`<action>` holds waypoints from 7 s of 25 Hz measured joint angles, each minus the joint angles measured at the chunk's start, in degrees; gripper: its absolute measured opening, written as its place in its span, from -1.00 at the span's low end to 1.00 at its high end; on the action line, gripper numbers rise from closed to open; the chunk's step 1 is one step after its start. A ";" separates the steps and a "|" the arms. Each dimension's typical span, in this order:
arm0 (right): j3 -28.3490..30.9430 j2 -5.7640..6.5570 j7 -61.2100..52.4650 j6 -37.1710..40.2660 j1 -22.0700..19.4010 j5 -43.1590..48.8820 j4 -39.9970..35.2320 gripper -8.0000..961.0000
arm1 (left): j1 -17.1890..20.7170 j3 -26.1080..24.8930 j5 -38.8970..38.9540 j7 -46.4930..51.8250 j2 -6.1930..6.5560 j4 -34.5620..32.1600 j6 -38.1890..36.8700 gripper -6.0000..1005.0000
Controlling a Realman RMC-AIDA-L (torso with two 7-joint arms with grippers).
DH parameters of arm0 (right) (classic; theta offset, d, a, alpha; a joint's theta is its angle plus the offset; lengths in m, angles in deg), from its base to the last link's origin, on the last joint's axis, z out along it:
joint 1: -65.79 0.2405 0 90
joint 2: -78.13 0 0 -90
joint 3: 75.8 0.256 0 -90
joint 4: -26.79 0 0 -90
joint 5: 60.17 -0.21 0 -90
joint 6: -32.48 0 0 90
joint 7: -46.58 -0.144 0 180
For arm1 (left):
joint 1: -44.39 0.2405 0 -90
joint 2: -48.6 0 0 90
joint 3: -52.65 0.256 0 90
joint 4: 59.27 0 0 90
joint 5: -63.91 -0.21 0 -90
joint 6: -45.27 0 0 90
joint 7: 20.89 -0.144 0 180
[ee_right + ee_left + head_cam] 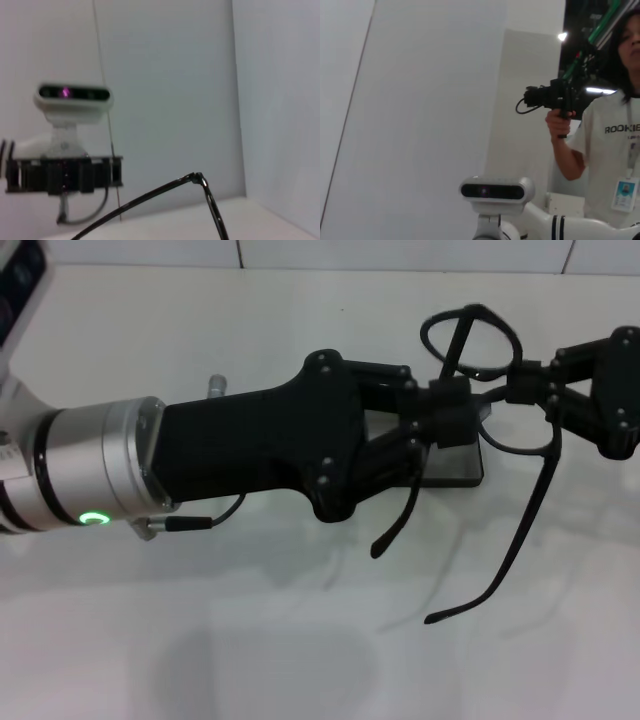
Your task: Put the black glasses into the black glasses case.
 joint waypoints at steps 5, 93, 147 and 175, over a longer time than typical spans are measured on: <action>0.18 0.09 2.67 1.59 1.03 -2.69 4.01 -0.86 | -0.65 0.53 0.12 -2.45 -0.30 1.88 -0.03 -0.70; 2.90 -0.03 15.90 12.14 6.35 -15.32 25.55 -0.88 | -3.47 5.56 10.23 -12.81 -0.09 17.61 -4.59 -0.77; -8.51 -0.20 37.03 13.82 12.69 -33.53 42.15 -0.88 | -7.49 15.76 20.40 -17.28 -0.28 23.93 -7.47 -0.77; -14.43 -0.30 38.95 8.84 13.53 -30.95 41.53 -0.88 | -8.99 15.16 25.37 -17.41 -0.26 29.23 -6.51 -0.77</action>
